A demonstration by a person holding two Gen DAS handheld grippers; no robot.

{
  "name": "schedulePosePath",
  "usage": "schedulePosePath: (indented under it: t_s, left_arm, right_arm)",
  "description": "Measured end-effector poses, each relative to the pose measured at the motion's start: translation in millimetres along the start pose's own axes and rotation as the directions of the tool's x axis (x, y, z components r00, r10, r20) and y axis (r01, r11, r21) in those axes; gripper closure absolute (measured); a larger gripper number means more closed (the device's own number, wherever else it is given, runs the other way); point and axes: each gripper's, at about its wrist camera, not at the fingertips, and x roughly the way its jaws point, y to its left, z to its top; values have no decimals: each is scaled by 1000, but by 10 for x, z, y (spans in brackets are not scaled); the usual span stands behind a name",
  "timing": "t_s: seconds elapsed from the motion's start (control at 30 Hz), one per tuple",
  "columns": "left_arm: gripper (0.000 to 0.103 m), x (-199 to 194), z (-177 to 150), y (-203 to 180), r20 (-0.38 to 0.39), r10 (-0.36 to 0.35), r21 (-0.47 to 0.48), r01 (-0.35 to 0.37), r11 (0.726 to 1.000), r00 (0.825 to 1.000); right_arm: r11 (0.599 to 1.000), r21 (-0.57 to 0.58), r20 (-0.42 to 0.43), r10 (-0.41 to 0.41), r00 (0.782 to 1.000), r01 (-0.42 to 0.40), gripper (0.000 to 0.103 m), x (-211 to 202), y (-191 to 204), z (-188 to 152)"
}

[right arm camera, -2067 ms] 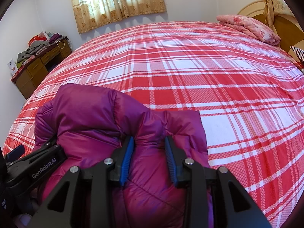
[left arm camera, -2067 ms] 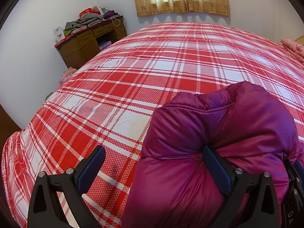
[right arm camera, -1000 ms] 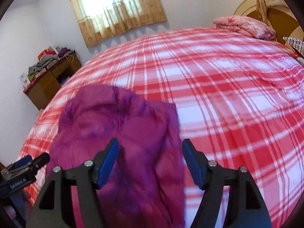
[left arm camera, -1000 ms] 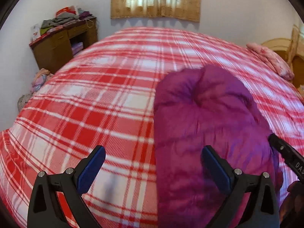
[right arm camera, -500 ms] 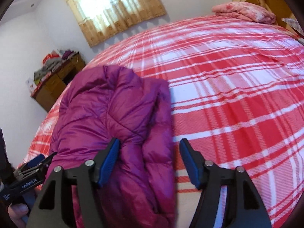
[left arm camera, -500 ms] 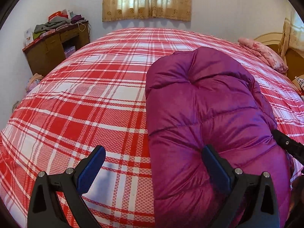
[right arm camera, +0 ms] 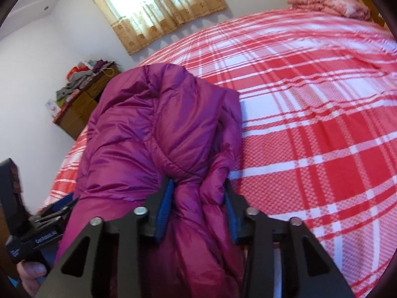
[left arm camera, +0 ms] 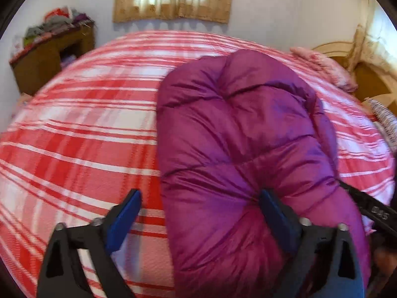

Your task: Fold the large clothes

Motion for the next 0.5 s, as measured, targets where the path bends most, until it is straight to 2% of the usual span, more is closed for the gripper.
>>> schedulePosePath:
  t_s: [0.07,0.13,0.2,0.27,0.37,0.5]
  left_arm:
    - [34,-21,-9,-49,0,-51,13,51,999,999]
    - [41,-47,-27,-112,15,-36,44,35,998,999]
    - [68,-112,-44,-190,43,4,84,-7,996,999]
    - [78,-231,-60,-275,82,48,137,-58,989,996]
    - [81,-482,-98,-362,148,78,169,-103,980,986]
    - [82,-870,-130,-469,251,102,221,-160,962,963]
  right_arm:
    - [999,26,-12,36,999,-35,72,14,-47,12]
    - [996,54,-18,65,998,-64,79,21,-84,20]
    - [996,46,-10,72,997,-71,85,-4,-63,12]
    - [998,10,19,64,998,-64,87,-84,2,-6]
    - [996,27,50,86,995,-87,89,-199,-11,-36]
    - [991,34,96,123,988,-127,89,-403,32,-54]
